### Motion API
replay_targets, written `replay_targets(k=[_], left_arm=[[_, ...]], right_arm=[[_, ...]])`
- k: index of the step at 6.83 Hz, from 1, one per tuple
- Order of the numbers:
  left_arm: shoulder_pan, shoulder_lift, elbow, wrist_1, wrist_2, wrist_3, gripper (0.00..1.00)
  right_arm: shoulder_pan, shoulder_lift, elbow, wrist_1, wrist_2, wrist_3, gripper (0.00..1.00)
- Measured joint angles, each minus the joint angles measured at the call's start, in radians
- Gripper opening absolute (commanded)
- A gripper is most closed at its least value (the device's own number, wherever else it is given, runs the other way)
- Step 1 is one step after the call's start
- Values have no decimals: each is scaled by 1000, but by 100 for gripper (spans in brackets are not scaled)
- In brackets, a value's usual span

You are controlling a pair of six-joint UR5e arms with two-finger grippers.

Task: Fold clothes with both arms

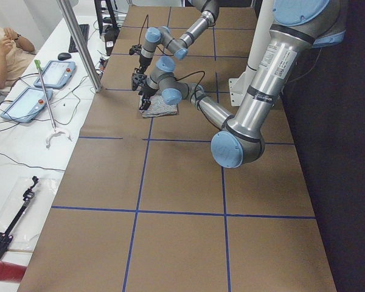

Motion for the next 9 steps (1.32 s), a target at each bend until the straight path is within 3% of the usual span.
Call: replay_targets(k=[2, 3, 4, 5, 7, 9], left_arm=[[1, 0, 0, 0, 0, -2, 100], [1, 0, 0, 0, 0, -2, 100], [1, 0, 0, 0, 0, -1, 100], [1, 0, 0, 0, 0, -1, 100], [0, 9, -2, -2, -3, 2, 100], [-17, 67, -50, -13, -82, 49, 100]], right_arm=[[11, 20, -62, 0, -7, -66, 0], [15, 22, -76, 0, -11, -84, 64], [16, 23, -83, 0, -12, -92, 93], [16, 23, -85, -1, -13, -95, 100], [41, 24, -82, 0, 12, -128, 100], [117, -3, -41, 0, 126, -220, 100]])
